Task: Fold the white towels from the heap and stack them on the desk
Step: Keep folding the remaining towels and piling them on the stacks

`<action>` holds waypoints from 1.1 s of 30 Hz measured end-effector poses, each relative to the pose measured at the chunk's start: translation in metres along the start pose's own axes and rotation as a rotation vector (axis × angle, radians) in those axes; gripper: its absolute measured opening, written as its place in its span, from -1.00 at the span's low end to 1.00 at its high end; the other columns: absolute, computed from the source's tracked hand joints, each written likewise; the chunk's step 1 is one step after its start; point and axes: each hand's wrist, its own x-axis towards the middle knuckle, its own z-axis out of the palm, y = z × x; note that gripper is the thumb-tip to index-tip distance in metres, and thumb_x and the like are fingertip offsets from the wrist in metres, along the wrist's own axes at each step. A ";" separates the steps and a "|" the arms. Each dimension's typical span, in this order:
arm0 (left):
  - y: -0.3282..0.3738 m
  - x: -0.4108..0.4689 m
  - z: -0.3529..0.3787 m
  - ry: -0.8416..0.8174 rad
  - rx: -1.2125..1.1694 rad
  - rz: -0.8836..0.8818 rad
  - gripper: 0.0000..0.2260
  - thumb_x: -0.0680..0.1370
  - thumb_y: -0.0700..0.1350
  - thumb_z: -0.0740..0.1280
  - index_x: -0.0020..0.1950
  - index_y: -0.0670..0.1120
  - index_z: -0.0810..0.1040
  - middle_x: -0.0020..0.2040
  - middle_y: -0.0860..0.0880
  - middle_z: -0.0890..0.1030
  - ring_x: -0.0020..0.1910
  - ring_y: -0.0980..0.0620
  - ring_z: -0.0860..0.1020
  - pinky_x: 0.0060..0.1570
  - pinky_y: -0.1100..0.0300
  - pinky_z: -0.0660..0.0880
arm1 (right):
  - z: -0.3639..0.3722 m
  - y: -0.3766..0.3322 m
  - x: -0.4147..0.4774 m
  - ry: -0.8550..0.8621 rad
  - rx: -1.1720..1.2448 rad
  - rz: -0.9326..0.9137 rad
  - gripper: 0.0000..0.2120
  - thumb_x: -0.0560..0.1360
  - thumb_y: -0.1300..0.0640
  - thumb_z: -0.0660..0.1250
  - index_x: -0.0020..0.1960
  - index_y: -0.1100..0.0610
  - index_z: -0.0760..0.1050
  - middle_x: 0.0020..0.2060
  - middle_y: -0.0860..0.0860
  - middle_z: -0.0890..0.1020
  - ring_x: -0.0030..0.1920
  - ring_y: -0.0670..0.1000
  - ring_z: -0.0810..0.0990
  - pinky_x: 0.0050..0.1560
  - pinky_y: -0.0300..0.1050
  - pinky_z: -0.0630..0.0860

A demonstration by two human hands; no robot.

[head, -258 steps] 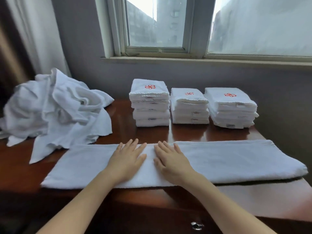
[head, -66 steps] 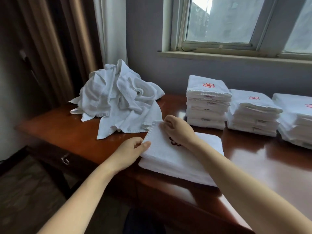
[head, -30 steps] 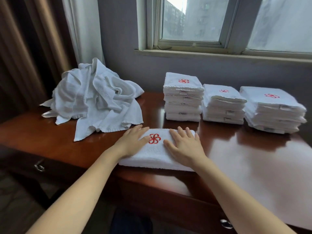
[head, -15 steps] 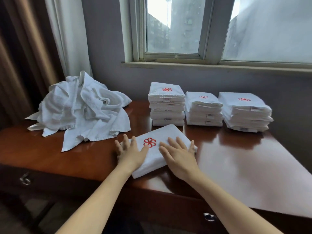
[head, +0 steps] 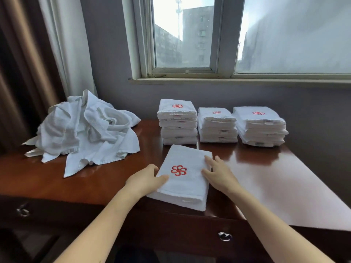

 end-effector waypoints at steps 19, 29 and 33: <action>0.020 -0.003 -0.012 -0.409 -0.865 -0.020 -0.27 0.56 -0.34 0.33 0.60 0.05 0.07 0.17 -0.11 0.65 0.04 -0.10 0.68 -0.03 0.03 0.63 | -0.055 -0.010 -0.018 -0.405 0.415 0.238 -0.29 0.52 0.23 0.21 0.57 -0.08 0.00 0.22 0.08 0.45 -0.11 0.04 0.53 -0.29 -0.11 0.57; 0.016 -0.005 -0.009 -0.515 -1.081 0.081 -0.31 0.53 -0.28 0.40 0.51 0.19 0.19 0.18 -0.04 0.67 0.16 -0.11 0.63 -0.05 0.10 0.61 | -0.056 0.013 -0.032 -0.538 0.825 0.112 -0.42 0.42 0.24 0.21 0.34 -0.24 0.37 0.07 0.00 0.57 -0.06 0.02 0.54 -0.16 -0.10 0.53; 0.020 -0.004 -0.006 -0.450 -1.056 0.114 -0.42 0.57 -0.29 0.31 0.51 0.15 0.28 0.21 -0.02 0.65 0.26 -0.14 0.57 0.13 0.01 0.59 | -0.058 0.022 -0.033 -0.529 0.915 0.164 -0.30 0.49 0.27 0.22 0.52 -0.20 0.16 0.17 0.03 0.54 -0.16 -0.02 0.53 -0.17 -0.12 0.55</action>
